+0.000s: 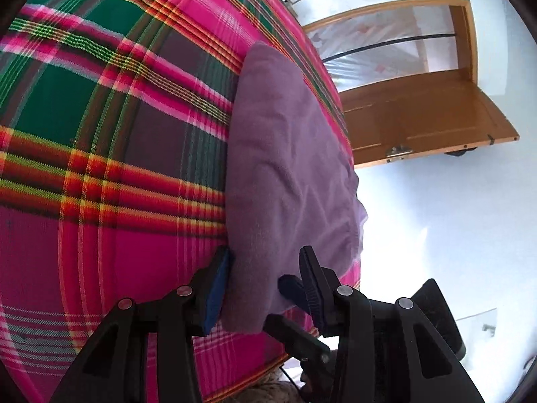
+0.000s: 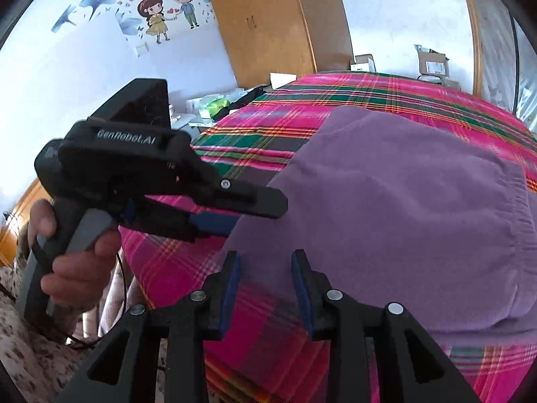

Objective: Fold clothes

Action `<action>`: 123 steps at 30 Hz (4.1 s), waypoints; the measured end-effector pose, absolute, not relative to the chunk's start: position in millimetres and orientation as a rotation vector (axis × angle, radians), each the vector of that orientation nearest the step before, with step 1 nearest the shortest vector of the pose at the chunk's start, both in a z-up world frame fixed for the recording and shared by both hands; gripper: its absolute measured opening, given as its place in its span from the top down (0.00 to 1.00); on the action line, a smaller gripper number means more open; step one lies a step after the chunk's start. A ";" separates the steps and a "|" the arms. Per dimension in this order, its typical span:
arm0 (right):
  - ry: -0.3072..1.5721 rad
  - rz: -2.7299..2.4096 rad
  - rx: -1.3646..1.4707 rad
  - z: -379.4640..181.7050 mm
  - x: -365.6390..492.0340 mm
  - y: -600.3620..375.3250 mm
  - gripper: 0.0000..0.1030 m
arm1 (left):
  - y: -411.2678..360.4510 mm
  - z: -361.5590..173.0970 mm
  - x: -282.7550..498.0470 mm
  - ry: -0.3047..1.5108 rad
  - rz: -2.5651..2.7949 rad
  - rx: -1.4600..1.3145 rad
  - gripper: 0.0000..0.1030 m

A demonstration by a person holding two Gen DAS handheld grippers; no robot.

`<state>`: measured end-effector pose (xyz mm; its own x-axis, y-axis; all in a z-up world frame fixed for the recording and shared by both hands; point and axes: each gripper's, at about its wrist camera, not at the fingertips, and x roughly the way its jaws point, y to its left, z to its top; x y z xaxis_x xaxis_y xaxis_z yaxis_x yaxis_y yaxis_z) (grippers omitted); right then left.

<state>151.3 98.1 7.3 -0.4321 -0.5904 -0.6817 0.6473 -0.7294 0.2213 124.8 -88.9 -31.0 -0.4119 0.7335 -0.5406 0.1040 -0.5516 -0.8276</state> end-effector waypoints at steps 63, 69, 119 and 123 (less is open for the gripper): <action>0.613 -2.485 0.843 -13.1 182.8 27.6 0.68 | -109.6 -16.2 107.7 -1.201 1.915 -1.427 0.66; 0.557 -2.486 0.873 -7.5 180.8 39.5 0.79 | -131.9 -11.5 89.0 -1.267 2.025 -1.402 0.55; 0.271 -2.448 0.797 15.4 187.5 54.7 0.84 | -121.6 -11.6 -4.5 -1.153 1.912 -1.385 0.86; 0.303 -2.418 0.790 18.5 185.2 36.8 0.84 | -139.2 -7.2 -1.6 -1.158 1.941 -1.364 0.86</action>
<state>185.2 36.8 18.5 -0.6619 -0.4505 -0.5991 0.5844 -0.8107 -0.0359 -1.6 -139.2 -7.2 -0.3752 0.7792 -0.5021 0.0717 -0.5157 -0.8538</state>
